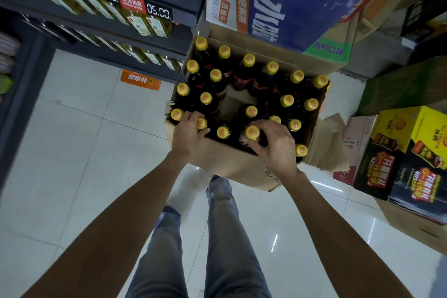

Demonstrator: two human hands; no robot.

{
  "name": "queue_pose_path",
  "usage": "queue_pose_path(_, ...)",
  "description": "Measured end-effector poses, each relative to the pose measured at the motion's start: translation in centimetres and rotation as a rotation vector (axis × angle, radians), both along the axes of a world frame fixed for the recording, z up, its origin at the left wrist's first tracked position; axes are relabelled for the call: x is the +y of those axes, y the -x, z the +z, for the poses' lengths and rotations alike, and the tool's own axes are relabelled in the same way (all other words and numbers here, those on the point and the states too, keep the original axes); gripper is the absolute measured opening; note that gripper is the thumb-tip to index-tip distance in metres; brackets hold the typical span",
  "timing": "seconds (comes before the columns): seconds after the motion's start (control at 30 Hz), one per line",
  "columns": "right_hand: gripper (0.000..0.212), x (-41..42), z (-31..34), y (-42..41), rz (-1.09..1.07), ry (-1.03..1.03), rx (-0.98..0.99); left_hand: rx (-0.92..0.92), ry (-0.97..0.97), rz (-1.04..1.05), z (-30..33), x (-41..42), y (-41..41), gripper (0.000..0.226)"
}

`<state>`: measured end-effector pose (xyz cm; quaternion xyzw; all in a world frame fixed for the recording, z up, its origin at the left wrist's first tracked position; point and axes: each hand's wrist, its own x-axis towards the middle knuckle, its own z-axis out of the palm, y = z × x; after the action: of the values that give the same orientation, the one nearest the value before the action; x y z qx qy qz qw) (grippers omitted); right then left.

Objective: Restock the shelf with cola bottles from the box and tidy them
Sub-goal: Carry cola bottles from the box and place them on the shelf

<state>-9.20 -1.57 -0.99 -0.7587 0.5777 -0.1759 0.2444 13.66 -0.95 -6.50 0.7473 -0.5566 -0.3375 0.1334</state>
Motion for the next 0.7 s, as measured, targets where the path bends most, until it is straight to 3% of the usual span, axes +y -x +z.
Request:
queue_pose_path(0.27,0.032,0.0,3.2,-0.2,-0.185,-0.272,-0.371,-0.053,0.085,-0.006,1.1,0.6,0.5,0.034)
queue_pose_path(0.37,0.028,0.3,4.6,-0.8,-0.281,-0.263,-0.524,-0.024,0.157,-0.058,3.3,1.0,0.1,0.033)
queue_pose_path(0.53,0.021,0.3,8.1,-2.7,-0.274,-0.123,-0.569,0.033,0.364,-0.132,8.9,0.9,-1.5,0.043)
queue_pose_path(0.6,0.021,0.2,10.1,-3.5,-0.232,-0.073,-0.570,0.129,0.416,-0.108,11.5,1.2,-1.9,0.043)
queue_pose_path(0.7,0.021,0.0,13.2,-4.7,-0.207,-0.064,-0.624,0.452,0.414,0.138,14.8,2.4,-2.8,0.038)
